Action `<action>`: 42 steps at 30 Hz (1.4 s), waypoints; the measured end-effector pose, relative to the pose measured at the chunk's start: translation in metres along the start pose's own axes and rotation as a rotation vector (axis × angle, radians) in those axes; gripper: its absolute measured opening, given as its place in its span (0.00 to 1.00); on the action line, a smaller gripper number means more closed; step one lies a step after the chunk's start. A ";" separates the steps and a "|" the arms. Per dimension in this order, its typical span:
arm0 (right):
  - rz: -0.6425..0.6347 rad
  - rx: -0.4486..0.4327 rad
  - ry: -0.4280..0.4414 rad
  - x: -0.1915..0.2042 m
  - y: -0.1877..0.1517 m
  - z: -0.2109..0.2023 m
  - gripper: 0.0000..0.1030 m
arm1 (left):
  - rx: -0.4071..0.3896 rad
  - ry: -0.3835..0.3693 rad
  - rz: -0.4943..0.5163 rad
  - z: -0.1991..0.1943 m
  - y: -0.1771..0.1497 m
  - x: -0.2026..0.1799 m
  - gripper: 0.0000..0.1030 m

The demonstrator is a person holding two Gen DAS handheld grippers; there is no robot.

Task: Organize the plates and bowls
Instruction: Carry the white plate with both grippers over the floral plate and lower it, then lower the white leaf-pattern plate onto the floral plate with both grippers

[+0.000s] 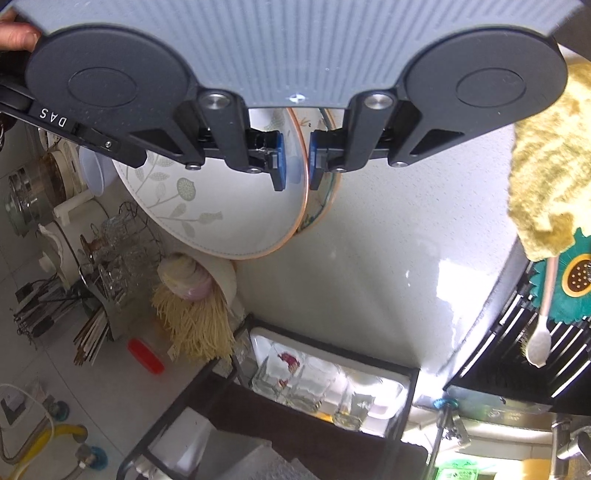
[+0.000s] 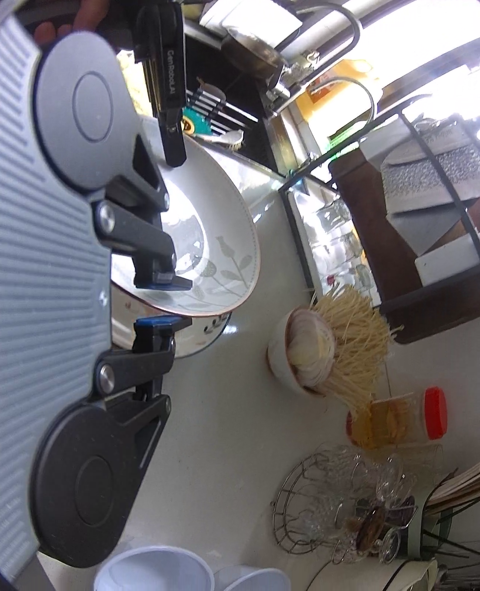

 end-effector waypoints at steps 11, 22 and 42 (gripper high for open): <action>0.038 0.043 -0.059 -0.024 -0.014 0.018 0.16 | 0.087 0.022 0.002 0.037 -0.006 -0.007 0.14; 0.011 0.059 -0.095 -0.026 -0.012 0.028 0.16 | 0.151 0.069 0.066 0.060 -0.002 -0.013 0.17; -0.020 0.074 -0.141 -0.022 -0.006 0.048 0.17 | 0.163 0.157 0.132 0.074 0.012 -0.019 0.25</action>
Point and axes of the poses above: each gripper's, at about its wrist camera, not at the fingertips, and z roughly the way its jaws point, x to its left, y to its top, the point moved 4 cm from there along z, roughly the way its jaws point, and after that the axes turned 8 degrees about x, right-handed, at the moved point
